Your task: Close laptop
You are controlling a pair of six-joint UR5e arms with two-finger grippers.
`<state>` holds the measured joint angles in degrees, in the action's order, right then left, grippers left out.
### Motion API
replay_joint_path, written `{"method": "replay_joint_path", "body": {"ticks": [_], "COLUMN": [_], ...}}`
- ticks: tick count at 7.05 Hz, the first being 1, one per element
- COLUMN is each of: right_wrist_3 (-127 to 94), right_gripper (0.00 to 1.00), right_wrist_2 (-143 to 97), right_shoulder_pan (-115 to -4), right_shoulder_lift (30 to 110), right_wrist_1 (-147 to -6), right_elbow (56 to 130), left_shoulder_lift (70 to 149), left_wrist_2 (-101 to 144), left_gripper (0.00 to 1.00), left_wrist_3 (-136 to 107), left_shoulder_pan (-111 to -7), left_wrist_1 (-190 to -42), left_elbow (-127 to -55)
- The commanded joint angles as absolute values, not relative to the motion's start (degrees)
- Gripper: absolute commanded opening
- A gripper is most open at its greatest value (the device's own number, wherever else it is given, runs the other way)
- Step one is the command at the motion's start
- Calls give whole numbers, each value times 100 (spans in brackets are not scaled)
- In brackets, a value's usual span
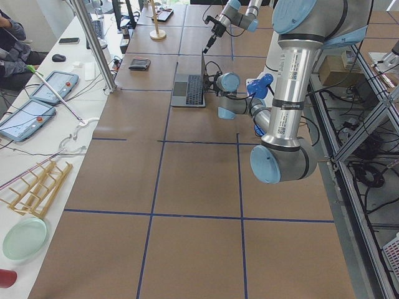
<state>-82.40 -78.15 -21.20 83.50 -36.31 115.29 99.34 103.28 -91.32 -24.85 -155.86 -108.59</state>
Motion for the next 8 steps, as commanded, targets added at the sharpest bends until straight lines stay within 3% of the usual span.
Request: {"method": "replay_joint_path", "body": {"ticks": [1, 3, 8], "right_wrist_3": [-8244, -8244, -8235], "right_gripper": [0, 0, 0], "right_wrist_2": [-7866, -7866, -7884], "right_shoulder_pan": [-2232, -2267, -2268], "right_shoulder_lift": [8043, 7980, 7980], "right_wrist_1": [-4163, -4315, -4315], "right_elbow": [11522, 11470, 11364], "left_shoulder_lift": [9958, 10604, 10714], "left_wrist_2": [10222, 9950, 9870], "left_gripper": [0, 0, 0], "left_wrist_3": [-9132, -9175, -9220], "left_shoulder_pan": [-2487, -2505, -3031], "left_wrist_1": [-15505, -14587, -14388], "left_elbow": [-10837, -10828, -10601]}}
